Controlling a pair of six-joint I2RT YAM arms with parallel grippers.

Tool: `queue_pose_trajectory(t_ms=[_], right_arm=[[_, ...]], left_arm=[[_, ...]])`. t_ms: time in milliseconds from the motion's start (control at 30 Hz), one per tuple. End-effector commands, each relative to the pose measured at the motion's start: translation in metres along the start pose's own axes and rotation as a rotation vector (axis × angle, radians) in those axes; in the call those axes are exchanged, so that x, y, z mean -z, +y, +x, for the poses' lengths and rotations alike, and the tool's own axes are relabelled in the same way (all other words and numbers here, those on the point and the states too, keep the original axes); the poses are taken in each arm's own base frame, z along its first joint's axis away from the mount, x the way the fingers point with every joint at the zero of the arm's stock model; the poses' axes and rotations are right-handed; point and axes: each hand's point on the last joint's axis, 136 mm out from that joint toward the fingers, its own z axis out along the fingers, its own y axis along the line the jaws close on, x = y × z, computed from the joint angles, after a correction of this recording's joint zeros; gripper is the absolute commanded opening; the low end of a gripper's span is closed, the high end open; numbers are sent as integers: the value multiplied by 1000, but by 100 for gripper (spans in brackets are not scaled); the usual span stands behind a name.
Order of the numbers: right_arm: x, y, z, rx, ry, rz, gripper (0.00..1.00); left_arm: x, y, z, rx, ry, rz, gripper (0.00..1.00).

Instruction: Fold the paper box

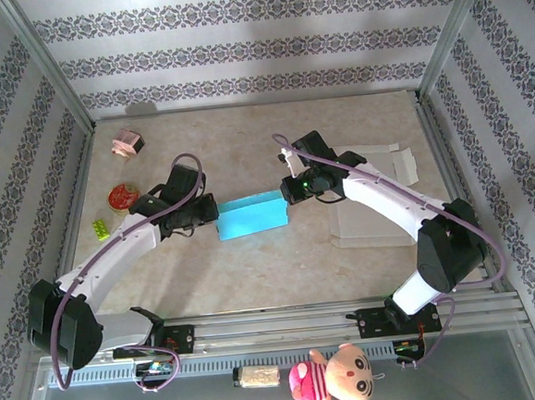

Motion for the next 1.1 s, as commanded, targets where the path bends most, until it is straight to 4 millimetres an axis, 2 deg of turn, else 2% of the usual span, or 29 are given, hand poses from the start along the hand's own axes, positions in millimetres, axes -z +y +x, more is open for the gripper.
queue_pose_trajectory(t_ms=[0,133,233,533,700,867,933,1067], right_arm=[[-2,17,27,19,88,-51,13],[10,26,16,21,58,-80,23],[15,25,10,27,48,-67,26],[36,28,-11,46,-11,-47,34],[45,28,-25,51,-62,-27,36],[33,15,-30,50,-68,33,33],[26,14,-25,49,-45,30,29],[15,13,-12,44,-7,20,25]], left_arm=[[-4,0,28,14,98,30,19],[14,-9,8,-1,9,55,30],[23,-13,-4,-15,-44,62,33],[36,-7,-9,-18,-68,20,43],[51,-14,-27,15,-165,45,44],[41,-6,-37,71,-166,35,44],[32,-7,-33,78,-128,59,42],[16,-7,-19,85,-45,79,33]])
